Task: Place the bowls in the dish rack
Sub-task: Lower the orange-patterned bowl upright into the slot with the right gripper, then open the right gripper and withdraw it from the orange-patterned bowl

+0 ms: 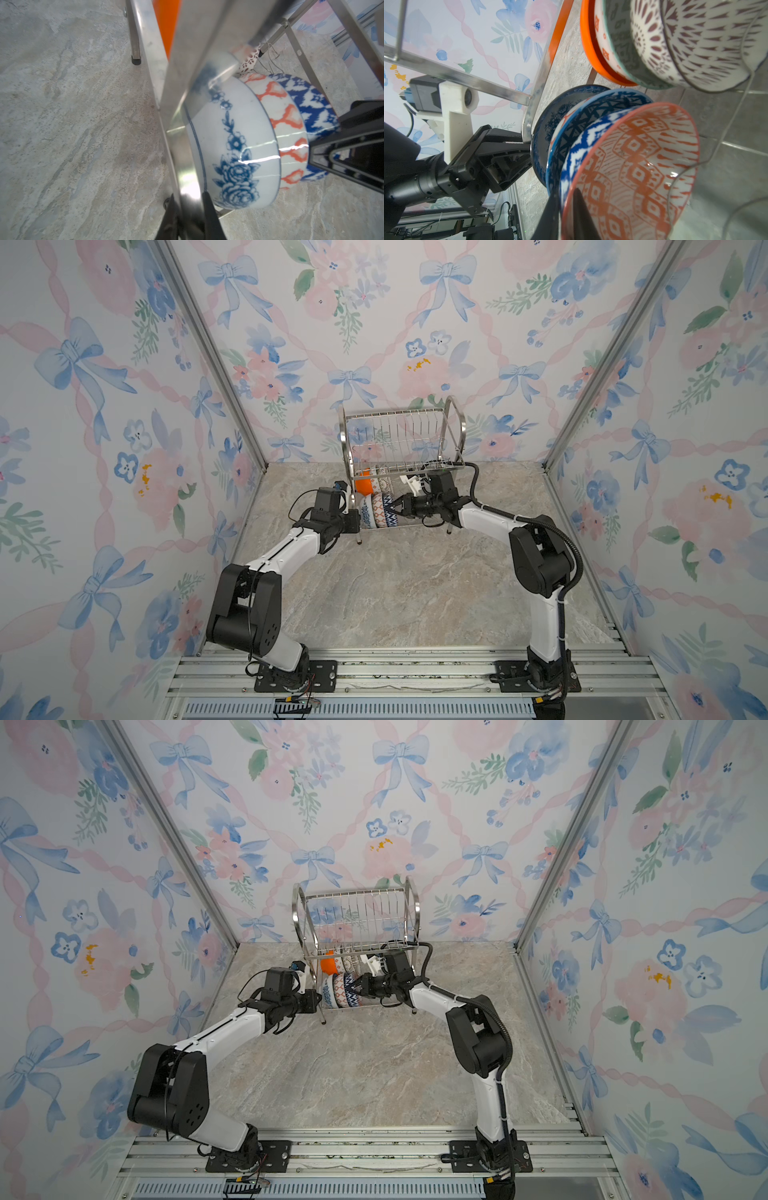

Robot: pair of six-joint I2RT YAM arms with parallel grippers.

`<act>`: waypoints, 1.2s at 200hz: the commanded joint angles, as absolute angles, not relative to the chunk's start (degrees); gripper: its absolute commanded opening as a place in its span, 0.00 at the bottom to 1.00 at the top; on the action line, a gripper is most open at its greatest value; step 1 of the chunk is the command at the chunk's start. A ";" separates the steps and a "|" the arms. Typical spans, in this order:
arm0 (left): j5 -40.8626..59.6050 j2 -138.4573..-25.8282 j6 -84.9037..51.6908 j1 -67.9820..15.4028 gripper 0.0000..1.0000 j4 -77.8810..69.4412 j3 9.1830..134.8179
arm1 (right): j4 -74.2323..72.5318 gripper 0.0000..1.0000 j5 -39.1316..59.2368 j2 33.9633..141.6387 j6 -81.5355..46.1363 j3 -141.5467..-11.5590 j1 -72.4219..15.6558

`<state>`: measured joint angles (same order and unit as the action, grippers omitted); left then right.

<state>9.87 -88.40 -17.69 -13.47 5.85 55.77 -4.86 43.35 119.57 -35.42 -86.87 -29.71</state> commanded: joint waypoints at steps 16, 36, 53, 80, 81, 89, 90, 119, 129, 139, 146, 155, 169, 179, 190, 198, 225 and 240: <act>10.20 -92.06 -21.81 -12.60 0.00 13.54 55.85 | -1.36 0.25 43.39 119.62 -37.37 -88.01 -28.61; 10.13 -92.50 -21.54 -12.62 0.00 13.54 56.16 | -4.06 0.26 43.14 119.27 -39.86 -87.36 -28.25; 10.34 -92.73 -21.43 -12.57 0.00 13.60 56.39 | -5.90 0.28 43.07 119.00 -41.61 -86.99 -27.98; 10.49 -93.21 -21.32 -12.61 0.00 13.59 57.02 | -6.58 0.29 42.69 118.16 -42.26 -86.59 -27.81; 10.48 -93.19 -21.29 -12.63 0.00 13.61 57.03 | -6.59 0.29 42.70 118.10 -42.27 -86.54 -27.84; 10.55 -93.29 -21.20 -12.62 0.00 13.54 57.28 | -6.68 0.29 42.49 117.74 -42.36 -86.33 -27.78; 10.55 -93.27 -21.24 -12.59 0.00 13.54 57.29 | -6.68 0.29 42.52 117.71 -42.36 -86.32 -27.78; 10.81 -93.36 -21.01 -12.63 0.00 13.56 57.67 | -6.61 0.33 41.53 115.57 -41.89 -84.86 -27.70; 10.88 -93.47 -20.84 -12.62 0.00 13.56 57.78 | -6.50 0.33 41.20 114.82 -41.77 -84.32 -27.69; 10.95 -93.41 -20.77 -12.61 0.00 13.58 57.85 | -6.53 0.34 40.84 113.99 -41.67 -83.52 -27.77; 10.95 -93.35 -20.66 -12.57 0.00 13.61 57.91 | -6.57 0.35 40.48 113.25 -41.66 -82.92 -27.69; 10.93 -93.27 -20.48 -12.63 0.00 13.60 57.89 | -6.61 0.35 39.95 112.25 -41.57 -82.03 -27.74; 11.02 -93.08 -20.14 -12.60 0.00 13.62 57.99 | -6.47 0.36 39.28 110.66 -41.43 -80.51 -27.76; 10.96 -92.98 -19.95 -12.61 0.00 13.68 58.06 | -6.25 0.36 38.79 109.32 -41.15 -79.46 -27.69; 11.01 -92.69 -19.87 -12.62 0.00 13.68 58.04 | -5.69 0.36 38.47 107.94 -40.84 -78.21 -27.71; 10.97 -92.55 -19.89 -12.57 0.00 13.69 58.00 | -5.09 0.37 38.16 106.92 -40.53 -77.37 -27.70; 10.68 -91.49 -20.02 -12.65 0.00 13.63 57.47 | -2.74 0.38 36.73 102.77 -39.09 -74.42 -27.70; 10.57 -90.85 -20.04 -12.59 0.00 13.93 57.26 | -1.13 0.38 35.99 100.45 -38.31 -72.93 -27.71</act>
<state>9.45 -90.54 -17.54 -13.45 5.93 58.08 -3.29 37.78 105.65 -41.28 -74.85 -28.10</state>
